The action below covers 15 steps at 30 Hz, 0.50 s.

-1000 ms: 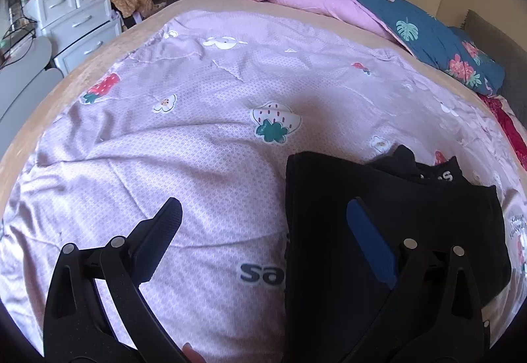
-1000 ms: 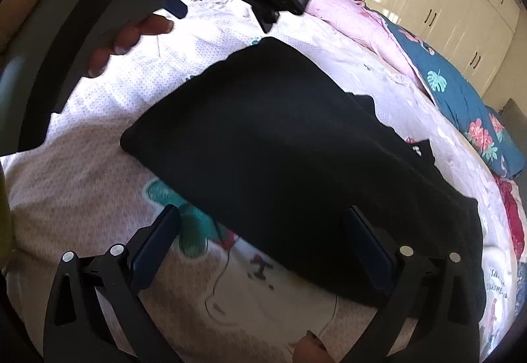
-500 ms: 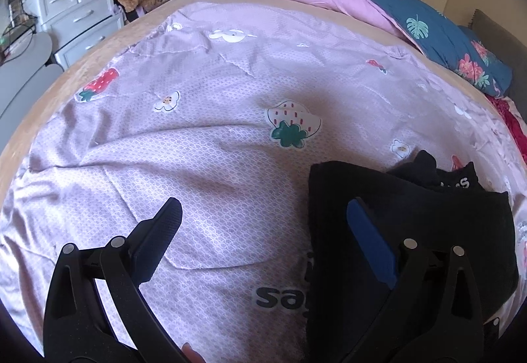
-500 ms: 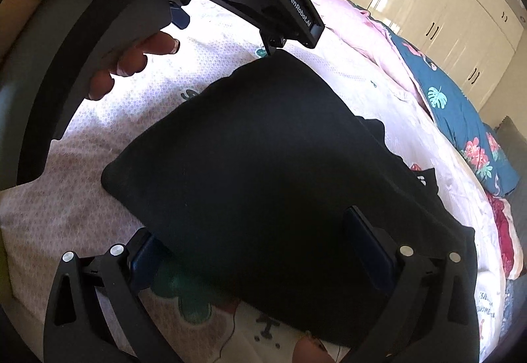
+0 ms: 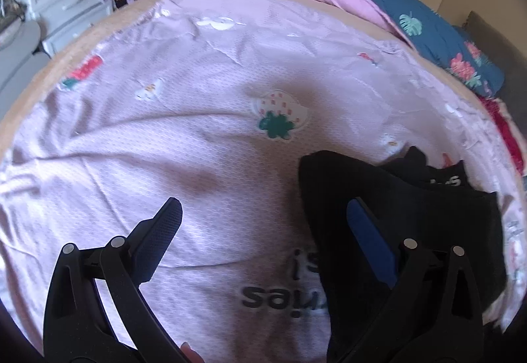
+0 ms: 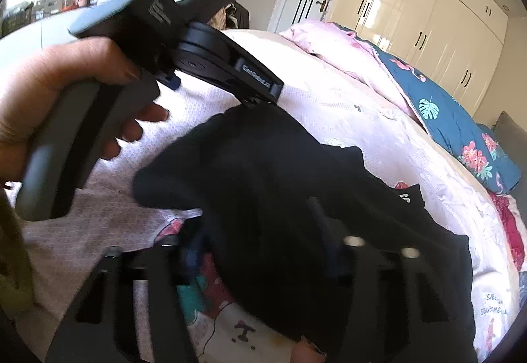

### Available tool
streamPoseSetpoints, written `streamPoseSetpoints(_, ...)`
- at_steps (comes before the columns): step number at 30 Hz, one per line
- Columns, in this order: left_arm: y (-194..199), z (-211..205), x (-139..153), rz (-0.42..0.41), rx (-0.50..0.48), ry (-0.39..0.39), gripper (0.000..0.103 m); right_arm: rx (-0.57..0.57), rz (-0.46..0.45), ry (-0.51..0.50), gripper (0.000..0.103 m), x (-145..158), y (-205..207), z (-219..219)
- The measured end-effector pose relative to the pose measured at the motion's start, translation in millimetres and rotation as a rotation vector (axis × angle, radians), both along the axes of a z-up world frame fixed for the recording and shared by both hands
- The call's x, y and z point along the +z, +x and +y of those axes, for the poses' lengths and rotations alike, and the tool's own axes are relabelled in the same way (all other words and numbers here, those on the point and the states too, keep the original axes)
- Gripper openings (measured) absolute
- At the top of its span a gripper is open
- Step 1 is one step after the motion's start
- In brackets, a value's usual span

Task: Fold small clothes
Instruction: 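Grasp the black shirt edge with the right gripper while the left gripper grasps beside it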

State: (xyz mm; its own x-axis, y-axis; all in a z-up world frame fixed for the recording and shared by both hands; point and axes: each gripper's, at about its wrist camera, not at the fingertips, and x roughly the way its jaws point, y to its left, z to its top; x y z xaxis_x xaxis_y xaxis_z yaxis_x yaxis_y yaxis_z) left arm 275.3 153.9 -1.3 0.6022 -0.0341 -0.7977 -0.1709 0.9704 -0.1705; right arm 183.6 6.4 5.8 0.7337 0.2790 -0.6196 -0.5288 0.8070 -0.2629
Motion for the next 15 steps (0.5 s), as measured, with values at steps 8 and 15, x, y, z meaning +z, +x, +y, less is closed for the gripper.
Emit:
streamPoseSetpoints(8,3,-11,-9,0.017,-0.051,-0.138,0.094,0.019,-0.006,0.039,0.009,5,-19,-2)
streamPoseSetpoints(15,5,-20,-14,0.028,-0.086,-0.165,0.094,-0.01,-0.023,0.089,0.008,11,-21,-16)
